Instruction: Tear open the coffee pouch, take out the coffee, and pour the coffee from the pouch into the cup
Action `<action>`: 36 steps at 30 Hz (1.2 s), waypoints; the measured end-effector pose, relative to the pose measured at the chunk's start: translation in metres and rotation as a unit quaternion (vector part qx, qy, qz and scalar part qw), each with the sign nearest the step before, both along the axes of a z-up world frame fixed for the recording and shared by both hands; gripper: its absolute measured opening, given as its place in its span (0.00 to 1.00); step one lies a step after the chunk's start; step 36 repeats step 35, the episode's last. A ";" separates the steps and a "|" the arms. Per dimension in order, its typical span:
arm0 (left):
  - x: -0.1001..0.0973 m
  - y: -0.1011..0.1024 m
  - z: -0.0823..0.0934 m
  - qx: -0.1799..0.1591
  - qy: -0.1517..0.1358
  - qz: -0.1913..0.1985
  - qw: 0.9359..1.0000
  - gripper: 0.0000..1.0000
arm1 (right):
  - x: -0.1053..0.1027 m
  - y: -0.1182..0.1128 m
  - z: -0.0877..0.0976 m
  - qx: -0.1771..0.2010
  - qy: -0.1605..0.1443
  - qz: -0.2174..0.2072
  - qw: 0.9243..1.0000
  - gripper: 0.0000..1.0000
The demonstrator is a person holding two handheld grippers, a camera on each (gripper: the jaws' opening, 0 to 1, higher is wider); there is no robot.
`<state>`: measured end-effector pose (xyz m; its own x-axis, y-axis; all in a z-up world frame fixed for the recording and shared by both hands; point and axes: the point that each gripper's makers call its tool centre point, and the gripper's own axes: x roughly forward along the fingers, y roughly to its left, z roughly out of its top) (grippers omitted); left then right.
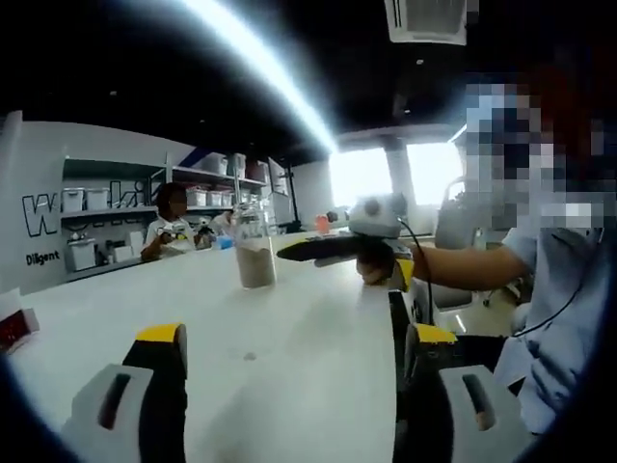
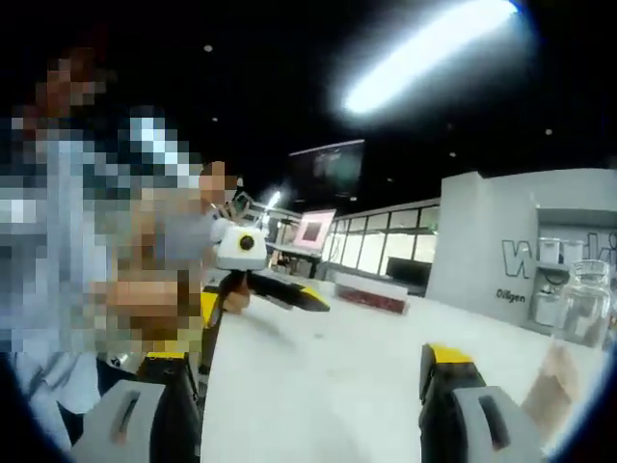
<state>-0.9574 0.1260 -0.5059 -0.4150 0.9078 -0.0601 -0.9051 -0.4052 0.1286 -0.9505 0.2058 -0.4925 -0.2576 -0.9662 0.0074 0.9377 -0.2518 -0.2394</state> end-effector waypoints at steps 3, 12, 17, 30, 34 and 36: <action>0.000 0.000 -0.001 -0.003 0.000 0.003 1.000 0.95 | 0.000 0.000 0.000 0.000 0.001 -0.001 1.000 0.95; -0.004 -0.002 -0.004 -0.011 -0.001 0.016 1.000 0.95 | 0.004 0.002 0.004 -0.009 0.015 0.002 1.000 0.95; -0.010 -0.009 0.000 -0.001 0.001 0.029 1.000 0.95 | 0.008 0.003 0.009 -0.020 0.023 0.007 1.000 0.95; -0.020 -0.017 0.000 0.004 0.002 0.064 0.998 0.95 | 0.000 0.003 0.001 0.002 0.030 -0.010 0.999 0.95; -0.021 -0.017 0.000 0.004 -0.001 0.071 0.997 0.95 | -0.005 0.004 -0.002 0.010 0.028 -0.022 0.999 0.94; -0.022 -0.017 0.000 0.004 -0.001 0.072 0.997 0.95 | -0.008 0.005 -0.004 0.014 0.027 -0.029 0.999 0.93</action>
